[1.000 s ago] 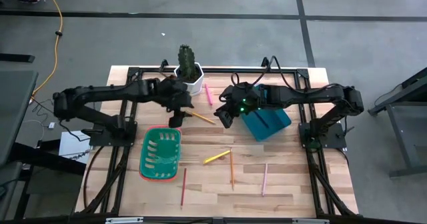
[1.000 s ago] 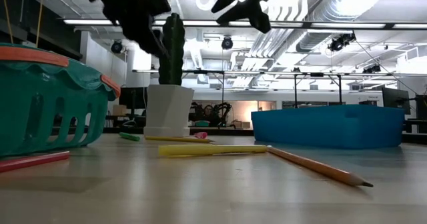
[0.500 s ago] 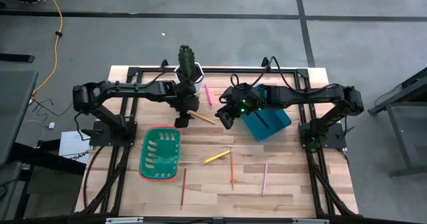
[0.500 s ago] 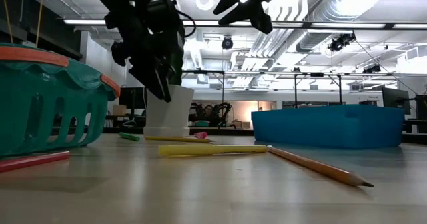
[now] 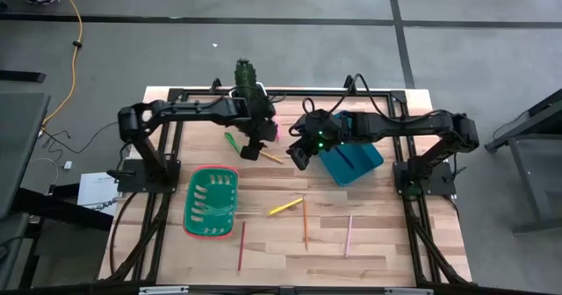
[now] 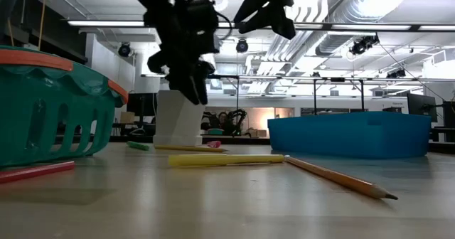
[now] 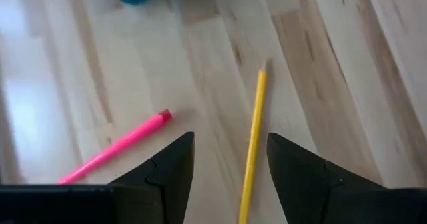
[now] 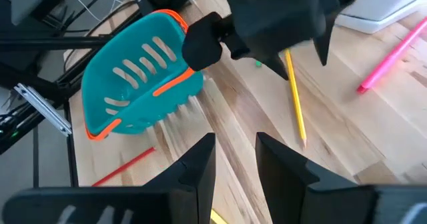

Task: Sort pens & pencils
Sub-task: Put the yellow pencil into the blue bin

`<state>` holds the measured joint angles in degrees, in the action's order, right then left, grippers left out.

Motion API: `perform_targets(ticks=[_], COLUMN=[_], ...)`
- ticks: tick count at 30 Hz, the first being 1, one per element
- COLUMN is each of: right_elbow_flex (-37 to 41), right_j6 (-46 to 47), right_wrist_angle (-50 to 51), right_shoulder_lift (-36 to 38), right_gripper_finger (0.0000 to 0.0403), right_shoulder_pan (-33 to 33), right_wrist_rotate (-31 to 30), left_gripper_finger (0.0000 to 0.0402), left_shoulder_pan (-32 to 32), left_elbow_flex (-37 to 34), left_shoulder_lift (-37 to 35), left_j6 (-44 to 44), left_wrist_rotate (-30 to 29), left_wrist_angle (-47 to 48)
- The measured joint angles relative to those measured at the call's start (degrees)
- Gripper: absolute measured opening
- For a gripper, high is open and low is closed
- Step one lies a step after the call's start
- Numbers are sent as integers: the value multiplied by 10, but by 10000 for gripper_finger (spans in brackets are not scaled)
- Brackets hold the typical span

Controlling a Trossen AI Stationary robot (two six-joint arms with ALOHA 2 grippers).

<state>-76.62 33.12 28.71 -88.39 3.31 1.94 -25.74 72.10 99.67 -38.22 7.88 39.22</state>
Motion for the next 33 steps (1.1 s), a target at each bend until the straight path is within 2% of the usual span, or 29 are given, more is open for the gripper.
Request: perform_targets(ticks=[6,19,33], right_elbow_flex=[0,0,0], right_j6=[-6,-12,-8], right_wrist_angle=[30,111,147], right_shoulder_lift=[20,89,121], right_gripper_finger=[99,99,99], right_shoulder_pan=[0,4,8], right_wrist_rotate=[-31,-125,-148], left_gripper_finger=[175,175,175], left_shoulder_pan=[-1,3,31], left_elbow_flex=[23,23,23], left_shoulder_lift=[49,75,102], left_j6=[-27,-36,-78], left_wrist_rotate=[0,-12,-45], left_wrist_angle=[50,38,33])
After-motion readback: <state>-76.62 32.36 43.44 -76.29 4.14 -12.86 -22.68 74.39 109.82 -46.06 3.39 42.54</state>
